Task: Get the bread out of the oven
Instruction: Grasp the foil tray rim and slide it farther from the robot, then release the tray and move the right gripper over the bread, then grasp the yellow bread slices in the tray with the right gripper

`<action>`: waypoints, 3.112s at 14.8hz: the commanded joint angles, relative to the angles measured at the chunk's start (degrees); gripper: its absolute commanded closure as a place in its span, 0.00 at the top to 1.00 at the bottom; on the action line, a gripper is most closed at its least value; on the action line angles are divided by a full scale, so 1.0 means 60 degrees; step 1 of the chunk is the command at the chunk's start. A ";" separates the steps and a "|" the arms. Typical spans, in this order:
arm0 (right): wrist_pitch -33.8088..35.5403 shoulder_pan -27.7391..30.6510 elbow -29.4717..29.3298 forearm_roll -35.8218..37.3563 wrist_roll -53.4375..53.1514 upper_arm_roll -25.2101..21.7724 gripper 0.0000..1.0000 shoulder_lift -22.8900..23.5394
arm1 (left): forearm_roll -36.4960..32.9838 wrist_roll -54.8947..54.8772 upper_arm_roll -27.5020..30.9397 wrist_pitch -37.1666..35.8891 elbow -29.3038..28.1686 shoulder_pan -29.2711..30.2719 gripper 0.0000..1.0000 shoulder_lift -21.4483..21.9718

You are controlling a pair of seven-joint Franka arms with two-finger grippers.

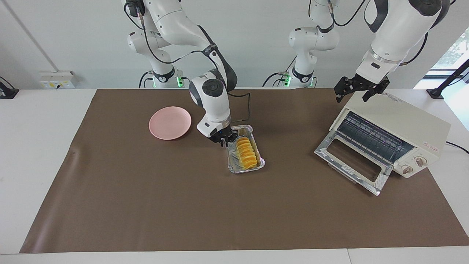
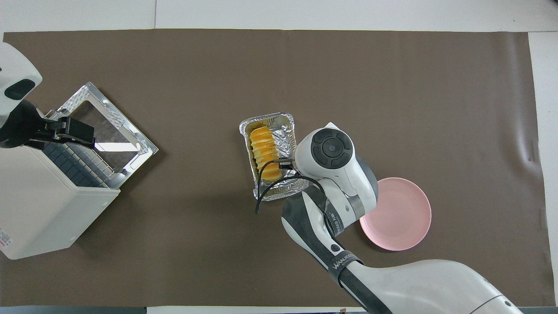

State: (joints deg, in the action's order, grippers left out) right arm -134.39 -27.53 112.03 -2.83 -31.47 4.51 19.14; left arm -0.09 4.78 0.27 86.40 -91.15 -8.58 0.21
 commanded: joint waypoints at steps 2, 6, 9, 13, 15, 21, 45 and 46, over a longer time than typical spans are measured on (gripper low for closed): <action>-0.0117 0.0236 -0.0069 0.0223 0.0132 -0.0077 0.00 -0.0069 | 0.0161 -0.0064 -0.0030 0.0043 -0.0013 0.0098 1.00 0.0098; 0.0745 0.1624 -0.0244 0.0019 0.2075 -0.0063 0.00 -0.0668 | 0.0161 -0.0064 -0.0030 0.0043 -0.0013 0.0098 1.00 0.0098; 0.1317 0.2956 -0.0215 -0.0753 0.3804 -0.0034 0.00 -0.1211 | 0.0161 -0.0064 -0.0030 0.0043 -0.0013 0.0098 1.00 0.0098; 0.1612 0.4542 0.0120 -0.1871 0.6912 -0.0107 0.00 -0.1358 | 0.0161 -0.0064 -0.0030 0.0043 -0.0013 0.0098 1.00 0.0098; 0.1321 0.5199 0.0705 -0.1857 0.7454 -0.0136 0.00 -0.1403 | 0.0161 -0.0064 -0.0030 0.0043 -0.0013 0.0112 1.00 0.0098; 0.0704 0.5950 0.1601 -0.1871 0.8116 -0.0122 0.00 -0.1388 | 0.0161 -0.0064 -0.0030 0.0043 -0.0013 0.0098 1.00 0.0098; 0.0192 0.4719 0.0326 -0.0875 0.5978 -0.0107 1.00 -0.0729 | 0.0161 -0.0064 -0.0030 0.0043 -0.0013 0.0098 1.00 0.0098; 0.0090 0.4690 0.0457 -0.0875 0.5963 -0.0093 1.00 -0.0729 | 0.0161 -0.0064 -0.0030 0.0043 -0.0013 0.0098 1.00 0.0098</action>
State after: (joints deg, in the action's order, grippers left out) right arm -133.06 -0.28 113.53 -8.93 4.10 3.31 15.30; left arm -0.09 4.78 0.27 86.40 -91.15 -8.58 0.21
